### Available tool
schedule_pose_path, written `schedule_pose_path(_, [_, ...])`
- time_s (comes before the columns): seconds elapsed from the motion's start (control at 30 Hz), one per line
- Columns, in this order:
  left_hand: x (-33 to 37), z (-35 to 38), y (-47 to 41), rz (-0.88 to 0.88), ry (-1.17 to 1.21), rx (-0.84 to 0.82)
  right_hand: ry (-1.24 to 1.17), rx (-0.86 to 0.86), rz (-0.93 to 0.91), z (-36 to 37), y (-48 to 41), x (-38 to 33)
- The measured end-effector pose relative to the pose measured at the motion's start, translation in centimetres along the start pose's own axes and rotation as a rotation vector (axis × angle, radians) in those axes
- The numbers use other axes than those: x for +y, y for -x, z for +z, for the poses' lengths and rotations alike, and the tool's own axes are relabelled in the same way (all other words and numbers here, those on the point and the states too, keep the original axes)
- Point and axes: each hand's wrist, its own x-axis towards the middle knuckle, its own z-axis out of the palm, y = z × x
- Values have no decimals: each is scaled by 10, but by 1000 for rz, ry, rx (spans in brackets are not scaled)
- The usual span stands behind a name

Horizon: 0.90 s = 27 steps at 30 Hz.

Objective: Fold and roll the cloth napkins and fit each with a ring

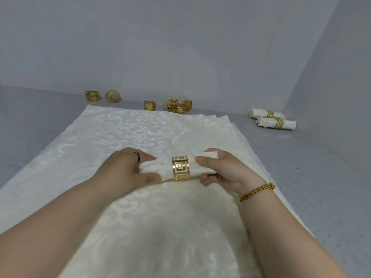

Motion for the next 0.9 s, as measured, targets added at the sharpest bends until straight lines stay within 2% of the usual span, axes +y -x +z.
schedule_pose_path(0.13, [6,0,0,-128,499,-3,-126,15,-84,0,0,-1])
schedule_pose_path(0.23, [10,4,-3,-105,621,23,-137,-4,-103,6,-1,-1])
schedule_pose_path(0.33, [7,7,-5,-217,775,102,-39,14,-142,10,-3,1])
schedule_pose_path(0.4, [5,8,-7,-274,845,124,176,84,-209,11,-4,4])
schedule_pose_path(0.5, [4,8,-10,-299,847,183,633,210,-413,17,0,1])
schedule_pose_path(0.63, [8,13,-11,-306,908,136,1151,122,-564,38,2,1])
schedule_pose_path(0.77, [11,15,-12,-377,926,121,1299,209,-674,44,-6,10])
schedule_pose_path(0.9, [12,17,-14,-439,922,191,1408,324,-806,46,-11,16])
